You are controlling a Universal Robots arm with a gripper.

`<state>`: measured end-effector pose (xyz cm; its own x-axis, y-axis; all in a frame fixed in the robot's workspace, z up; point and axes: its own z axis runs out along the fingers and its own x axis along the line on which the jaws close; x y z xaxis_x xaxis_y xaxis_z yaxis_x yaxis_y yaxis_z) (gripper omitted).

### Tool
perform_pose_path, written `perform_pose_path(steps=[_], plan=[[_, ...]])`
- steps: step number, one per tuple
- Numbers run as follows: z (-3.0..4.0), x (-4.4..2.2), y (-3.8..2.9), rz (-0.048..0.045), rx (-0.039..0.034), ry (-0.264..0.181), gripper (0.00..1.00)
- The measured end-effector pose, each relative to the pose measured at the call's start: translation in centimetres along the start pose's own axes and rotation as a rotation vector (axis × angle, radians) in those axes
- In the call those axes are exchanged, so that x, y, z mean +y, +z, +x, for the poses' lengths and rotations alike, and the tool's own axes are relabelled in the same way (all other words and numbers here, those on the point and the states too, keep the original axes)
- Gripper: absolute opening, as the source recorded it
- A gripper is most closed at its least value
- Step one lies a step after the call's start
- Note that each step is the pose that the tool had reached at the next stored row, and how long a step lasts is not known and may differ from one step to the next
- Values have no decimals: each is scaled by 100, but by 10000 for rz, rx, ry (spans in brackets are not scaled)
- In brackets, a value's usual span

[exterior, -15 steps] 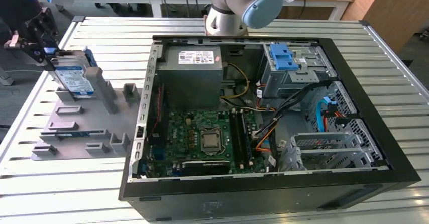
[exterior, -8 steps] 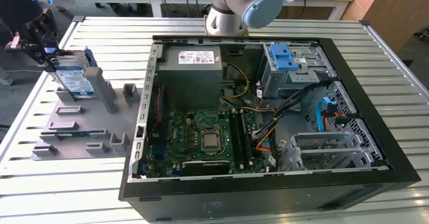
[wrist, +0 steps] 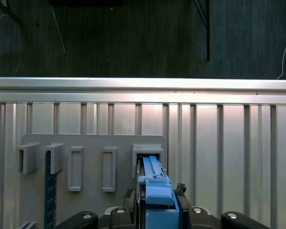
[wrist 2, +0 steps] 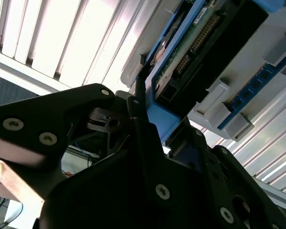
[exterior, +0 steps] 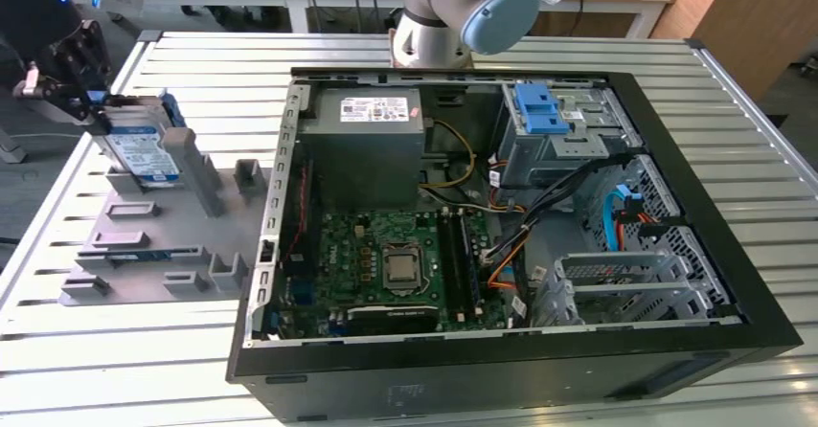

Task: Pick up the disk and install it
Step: 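Pick up the disk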

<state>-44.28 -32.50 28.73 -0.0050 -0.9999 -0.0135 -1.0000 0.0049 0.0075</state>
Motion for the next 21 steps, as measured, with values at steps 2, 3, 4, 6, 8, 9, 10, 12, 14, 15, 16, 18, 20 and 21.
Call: perform_pose_path(steps=[2,3,4,6,8,9,10,12,14,15,16,18,20,21], plan=[[0,0,0,0,1,0,38],[0,0,0,-1,1,0,38],[0,0,0,-1,1,0,37],[0,0,1,0,0,0,37],[0,0,1,0,0,0,37],[0,0,1,0,0,0,37],[0,0,1,0,1,0,37],[0,0,1,0,0,0,37],[0,0,1,0,0,-19,37],[0,0,2,-1,0,-79,37],[0,0,1,-2,1,-154,37],[0,0,2,-2,1,-207,37],[0,0,2,-3,2,-209,37],[0,0,2,-3,2,-210,37]])
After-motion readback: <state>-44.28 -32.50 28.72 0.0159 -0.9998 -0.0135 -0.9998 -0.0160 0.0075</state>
